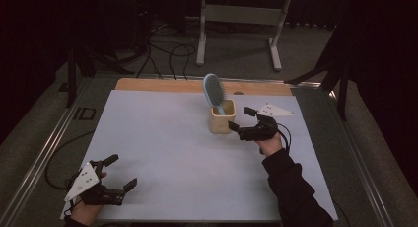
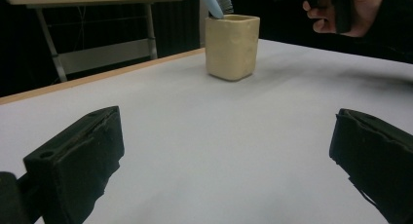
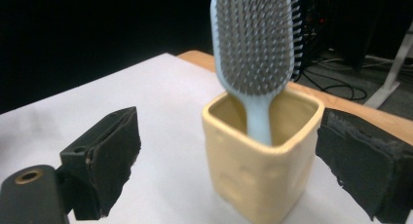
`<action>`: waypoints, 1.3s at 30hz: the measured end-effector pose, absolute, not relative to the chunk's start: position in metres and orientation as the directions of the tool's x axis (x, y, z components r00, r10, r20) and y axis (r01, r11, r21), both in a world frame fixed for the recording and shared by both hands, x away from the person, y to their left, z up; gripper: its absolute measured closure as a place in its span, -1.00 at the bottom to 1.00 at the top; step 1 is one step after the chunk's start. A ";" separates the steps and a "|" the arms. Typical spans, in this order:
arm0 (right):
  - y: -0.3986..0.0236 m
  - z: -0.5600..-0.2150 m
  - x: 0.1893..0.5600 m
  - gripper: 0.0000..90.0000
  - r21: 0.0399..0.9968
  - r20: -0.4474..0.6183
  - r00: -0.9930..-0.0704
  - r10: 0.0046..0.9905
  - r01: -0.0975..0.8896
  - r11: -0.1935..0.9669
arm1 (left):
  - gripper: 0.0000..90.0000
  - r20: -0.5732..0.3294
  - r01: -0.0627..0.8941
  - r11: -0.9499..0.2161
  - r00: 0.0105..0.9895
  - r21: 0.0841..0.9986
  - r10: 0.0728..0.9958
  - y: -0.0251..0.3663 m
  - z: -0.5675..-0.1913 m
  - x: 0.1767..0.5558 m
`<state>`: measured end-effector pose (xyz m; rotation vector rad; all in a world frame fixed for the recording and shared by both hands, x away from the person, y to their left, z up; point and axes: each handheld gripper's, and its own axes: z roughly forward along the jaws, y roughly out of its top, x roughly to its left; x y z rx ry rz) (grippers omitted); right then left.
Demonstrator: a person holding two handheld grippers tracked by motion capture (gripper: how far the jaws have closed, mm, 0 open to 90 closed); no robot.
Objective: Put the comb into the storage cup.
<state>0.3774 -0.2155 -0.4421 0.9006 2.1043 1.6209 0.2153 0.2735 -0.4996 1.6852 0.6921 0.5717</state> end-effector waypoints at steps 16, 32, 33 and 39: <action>-0.242 -0.469 0.342 -0.80 0.937 0.130 -0.739 0.661 0.309 0.161 | -1.00 0.012 0.144 -0.160 0.708 0.977 0.707 0.273 -0.500 0.216; -0.268 -0.490 0.306 -0.80 0.920 0.129 -0.723 0.679 0.343 0.191 | -1.00 0.012 0.143 -0.160 0.708 0.977 0.706 0.273 -0.499 0.216; -0.270 -0.491 0.302 -0.80 0.918 0.127 -0.722 0.680 0.345 0.196 | -1.00 0.012 0.143 -0.160 0.709 0.977 0.706 0.273 -0.499 0.216; -0.281 -0.496 0.287 -0.76 0.910 0.113 -0.704 0.701 0.356 0.211 | -1.00 0.014 0.142 -0.161 0.708 0.977 0.706 0.273 -0.499 0.216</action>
